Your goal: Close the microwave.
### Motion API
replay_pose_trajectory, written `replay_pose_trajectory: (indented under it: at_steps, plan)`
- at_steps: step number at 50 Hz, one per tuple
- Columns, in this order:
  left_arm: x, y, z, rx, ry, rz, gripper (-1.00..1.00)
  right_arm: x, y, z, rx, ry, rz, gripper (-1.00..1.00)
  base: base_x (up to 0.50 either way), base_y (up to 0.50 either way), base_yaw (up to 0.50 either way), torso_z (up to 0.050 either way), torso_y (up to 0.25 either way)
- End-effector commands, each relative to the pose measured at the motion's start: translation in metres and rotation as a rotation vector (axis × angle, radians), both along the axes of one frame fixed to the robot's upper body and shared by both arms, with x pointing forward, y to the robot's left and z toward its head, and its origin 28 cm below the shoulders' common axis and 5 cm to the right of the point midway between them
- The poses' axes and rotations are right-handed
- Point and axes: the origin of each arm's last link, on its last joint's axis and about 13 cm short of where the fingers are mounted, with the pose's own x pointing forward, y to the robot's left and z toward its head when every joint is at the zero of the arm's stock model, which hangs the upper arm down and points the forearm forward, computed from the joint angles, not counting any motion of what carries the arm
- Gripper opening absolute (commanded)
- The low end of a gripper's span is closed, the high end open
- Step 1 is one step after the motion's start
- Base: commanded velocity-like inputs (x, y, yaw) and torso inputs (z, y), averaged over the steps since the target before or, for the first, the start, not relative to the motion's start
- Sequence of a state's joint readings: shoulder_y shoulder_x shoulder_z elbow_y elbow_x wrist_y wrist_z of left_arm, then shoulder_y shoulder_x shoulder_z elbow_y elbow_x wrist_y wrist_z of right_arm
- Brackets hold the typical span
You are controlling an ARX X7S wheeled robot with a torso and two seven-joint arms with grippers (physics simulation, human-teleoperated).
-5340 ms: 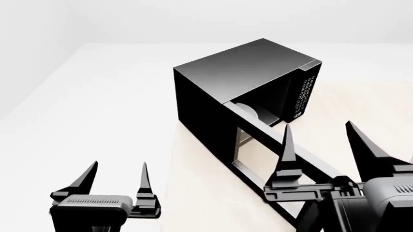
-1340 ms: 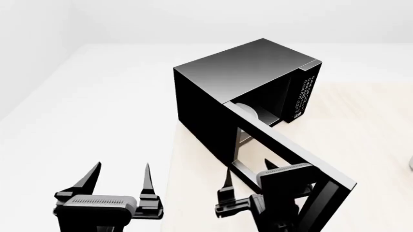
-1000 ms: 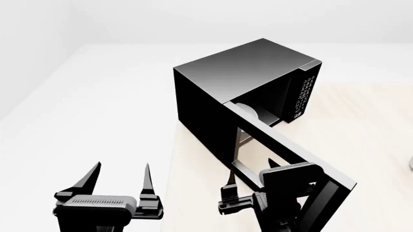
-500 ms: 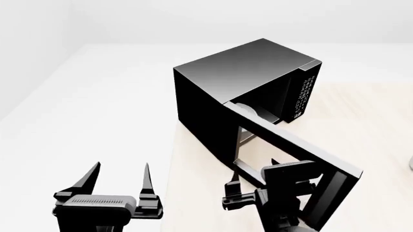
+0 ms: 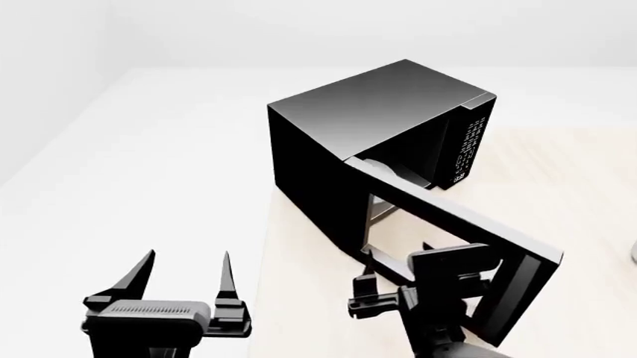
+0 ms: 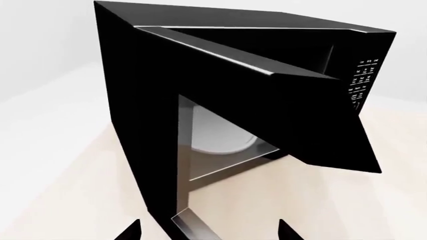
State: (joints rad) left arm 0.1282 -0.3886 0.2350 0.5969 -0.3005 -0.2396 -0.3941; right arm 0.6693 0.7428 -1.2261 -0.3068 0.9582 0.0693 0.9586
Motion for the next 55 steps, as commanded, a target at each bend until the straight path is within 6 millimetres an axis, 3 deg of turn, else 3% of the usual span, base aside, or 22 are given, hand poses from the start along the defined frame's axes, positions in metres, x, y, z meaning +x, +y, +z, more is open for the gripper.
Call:
replay_pose_trajectory:
  at_steps: [1,55]
  plan:
    - [0.000,0.000,0.000,0.001,0.000,0.002,1.00,0.002,-0.006,-0.001,-0.014,0.005,-0.034,1.00,0.00,0.00,0.00,0.000,0.000]
    - [0.000,0.000,0.000,0.001,0.000,0.003,1.00,0.028,-0.021,0.002,-0.051,0.004,-0.106,1.00,0.00,0.00,0.00,0.000,0.000]
